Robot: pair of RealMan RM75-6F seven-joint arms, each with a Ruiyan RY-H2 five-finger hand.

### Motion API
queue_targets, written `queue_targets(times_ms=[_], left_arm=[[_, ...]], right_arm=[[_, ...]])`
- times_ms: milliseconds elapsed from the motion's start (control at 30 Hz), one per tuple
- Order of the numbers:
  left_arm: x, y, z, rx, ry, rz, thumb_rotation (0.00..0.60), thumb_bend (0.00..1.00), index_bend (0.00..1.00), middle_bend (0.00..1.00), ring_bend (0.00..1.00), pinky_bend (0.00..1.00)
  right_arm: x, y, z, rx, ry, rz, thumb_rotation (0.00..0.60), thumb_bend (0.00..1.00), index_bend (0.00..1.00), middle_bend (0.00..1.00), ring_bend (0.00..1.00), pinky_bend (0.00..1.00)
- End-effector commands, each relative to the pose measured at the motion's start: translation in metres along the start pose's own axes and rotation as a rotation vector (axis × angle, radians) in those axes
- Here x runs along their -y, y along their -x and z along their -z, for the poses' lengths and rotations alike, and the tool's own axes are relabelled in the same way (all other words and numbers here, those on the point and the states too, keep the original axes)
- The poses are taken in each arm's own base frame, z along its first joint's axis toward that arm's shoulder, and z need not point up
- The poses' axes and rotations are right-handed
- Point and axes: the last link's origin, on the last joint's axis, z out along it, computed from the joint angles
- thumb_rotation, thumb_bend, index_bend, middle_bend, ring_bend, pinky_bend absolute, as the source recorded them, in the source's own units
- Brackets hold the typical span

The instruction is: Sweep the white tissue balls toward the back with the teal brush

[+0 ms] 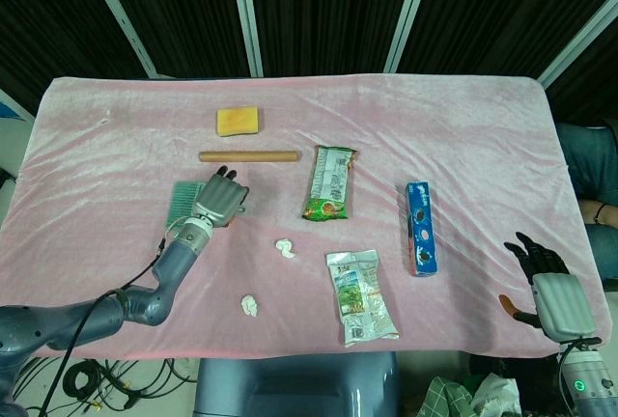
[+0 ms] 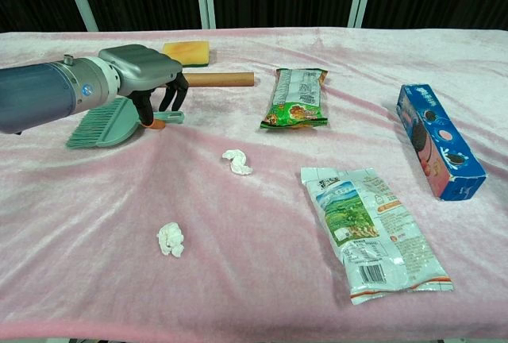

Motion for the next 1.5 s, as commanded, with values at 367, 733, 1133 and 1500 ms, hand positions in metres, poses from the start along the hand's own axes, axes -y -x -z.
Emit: queue_targets(times_ms=[367, 733, 1133, 1500], left_arm=[[0.005, -0.014, 0.014, -0.039, 0.03, 0.093, 0.6, 0.32, 0.51, 0.54, 0.18, 0.17], [0.024, -0.029, 0.061, -0.136, 0.069, 0.183, 0.6, 0.32, 0.53, 0.56, 0.19, 0.19], [0.035, -0.036, 0.088, -0.13, 0.096, 0.249, 0.6, 0.32, 0.54, 0.56, 0.19, 0.19], [0.02, -0.064, 0.128, -0.272, 0.205, 0.33, 0.6, 0.32, 0.55, 0.57, 0.21, 0.21]], right_arm=[[0.0, 0.0, 0.0, 0.001, 0.001, 0.001, 0.6, 0.2, 0.17, 0.05, 0.11, 0.15], [0.0, 0.0, 0.0, 0.005, 0.002, -0.001, 0.6, 0.2, 0.17, 0.05, 0.11, 0.15], [0.001, 0.001, 0.001, 0.009, 0.005, 0.005, 0.6, 0.2, 0.17, 0.05, 0.11, 0.15], [0.0, 0.001, 0.001, 0.016, 0.005, 0.002, 0.6, 0.2, 0.17, 0.05, 0.11, 0.15]])
